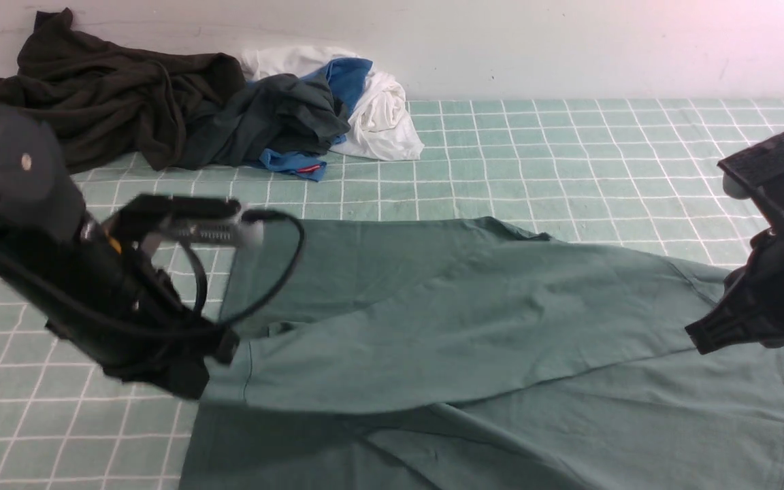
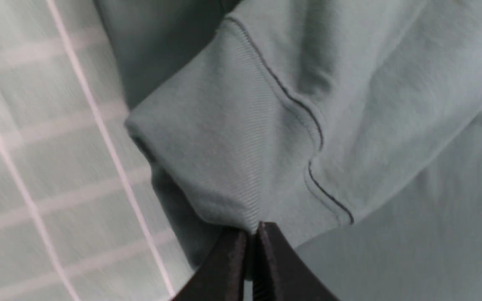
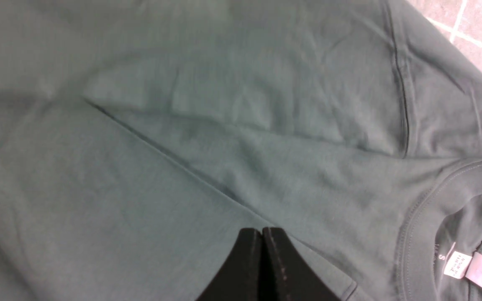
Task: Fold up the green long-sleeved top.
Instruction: Use the left arm to drag and drop the cuff onto the cuff closest to the left arm
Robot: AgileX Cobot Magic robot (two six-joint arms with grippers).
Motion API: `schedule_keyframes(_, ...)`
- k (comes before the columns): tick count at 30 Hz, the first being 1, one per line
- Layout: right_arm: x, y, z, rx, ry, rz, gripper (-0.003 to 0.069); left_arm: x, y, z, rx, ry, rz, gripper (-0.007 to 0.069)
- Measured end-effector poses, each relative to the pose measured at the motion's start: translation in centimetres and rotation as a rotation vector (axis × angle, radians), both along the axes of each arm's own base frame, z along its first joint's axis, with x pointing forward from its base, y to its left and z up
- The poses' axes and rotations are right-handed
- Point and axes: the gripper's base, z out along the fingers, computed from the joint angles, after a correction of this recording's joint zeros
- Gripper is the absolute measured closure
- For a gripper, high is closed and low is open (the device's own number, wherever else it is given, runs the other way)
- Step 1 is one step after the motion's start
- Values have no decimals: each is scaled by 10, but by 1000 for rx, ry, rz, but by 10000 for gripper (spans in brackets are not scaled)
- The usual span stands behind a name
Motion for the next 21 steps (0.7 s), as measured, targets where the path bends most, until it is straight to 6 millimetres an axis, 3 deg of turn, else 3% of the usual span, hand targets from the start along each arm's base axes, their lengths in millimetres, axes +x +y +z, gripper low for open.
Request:
schedule_keyframes(4, -1, 1, 0, 11, 6, 5, 673, -29, -7, -29, 14, 33, -34, 618)
schedule_keyframes(8, -7, 3, 6, 19, 1, 28, 673, -33, -9, -38, 27, 17, -45, 615)
schedule_keyframes(11, -18, 7, 12, 23, 10, 53, 673, -33, -7, -39, 58, -4, -77, 572)
schedule_keyframes(17, -52, 23, 24, 19, 75, 165, 673, -38, -5, -40, 115, 12, -195, 333)
schedule_keyframes(21, -72, 33, 28, 28, 133, 250, 673, -52, -22, -40, 133, 59, -351, 178)
